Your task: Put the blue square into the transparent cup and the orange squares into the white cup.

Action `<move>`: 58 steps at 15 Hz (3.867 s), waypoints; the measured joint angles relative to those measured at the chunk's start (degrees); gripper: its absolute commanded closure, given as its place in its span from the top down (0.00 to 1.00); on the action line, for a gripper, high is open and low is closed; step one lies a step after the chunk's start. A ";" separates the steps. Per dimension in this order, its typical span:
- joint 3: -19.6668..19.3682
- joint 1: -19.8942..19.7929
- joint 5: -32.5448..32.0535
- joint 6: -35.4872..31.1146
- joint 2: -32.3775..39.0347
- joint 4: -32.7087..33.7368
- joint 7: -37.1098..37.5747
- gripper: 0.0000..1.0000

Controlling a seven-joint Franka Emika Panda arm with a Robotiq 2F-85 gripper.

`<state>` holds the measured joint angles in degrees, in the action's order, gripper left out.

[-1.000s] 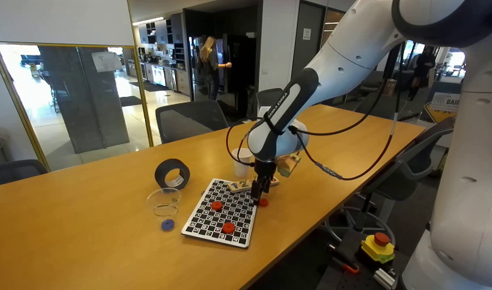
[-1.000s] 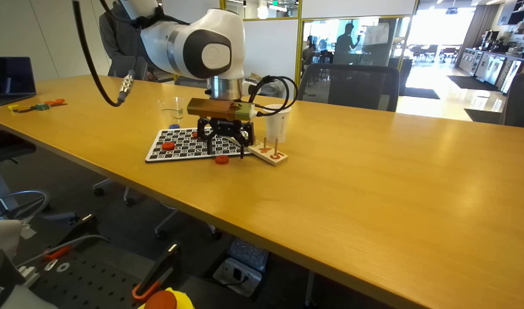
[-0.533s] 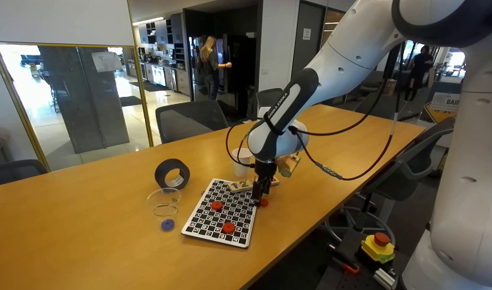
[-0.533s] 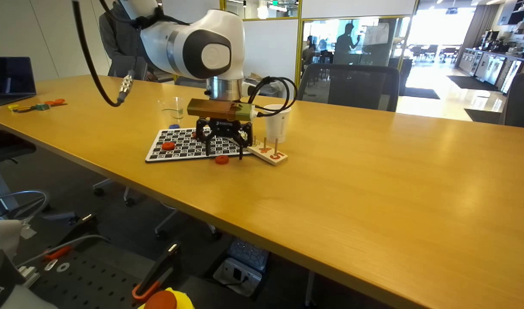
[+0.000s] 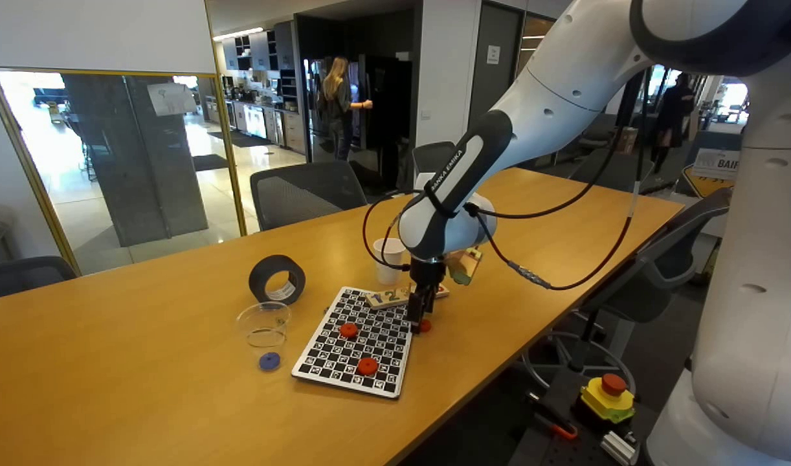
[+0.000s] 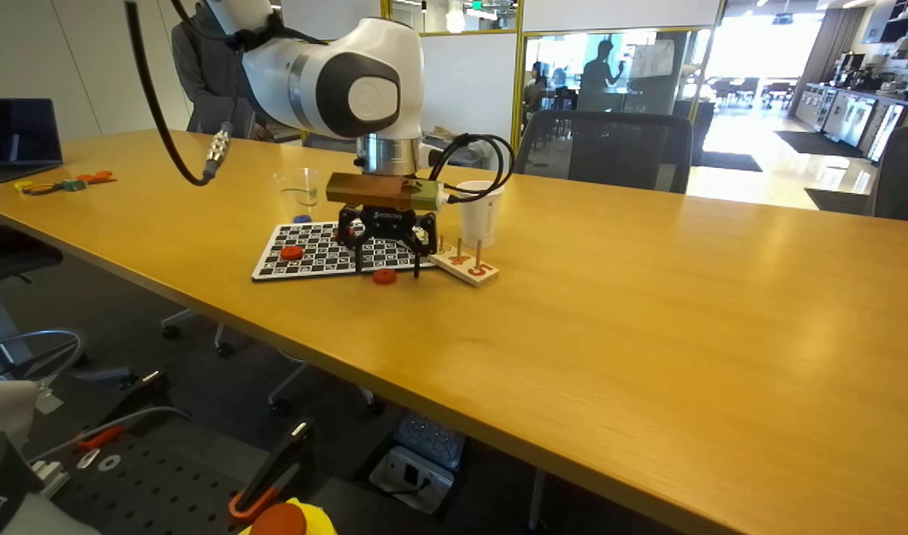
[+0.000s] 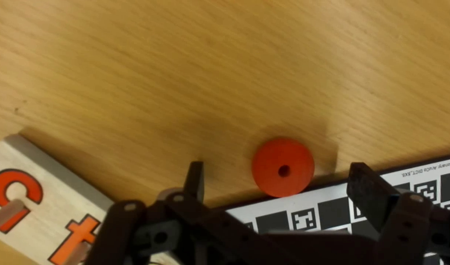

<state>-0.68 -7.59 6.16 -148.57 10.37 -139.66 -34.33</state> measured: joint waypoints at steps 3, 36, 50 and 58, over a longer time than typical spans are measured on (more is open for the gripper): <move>0.00 0.00 -0.01 0.00 0.00 0.00 -1.20 1.00; -0.05 2.87 -3.14 5.56 -13.23 2.30 6.72 0.21; -4.60 1.24 -5.87 3.28 1.17 22.84 21.89 0.21; -4.60 0.01 -5.60 8.35 8.28 31.00 22.92 0.67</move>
<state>-5.28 -7.57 0.57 -140.23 18.65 -108.66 -11.41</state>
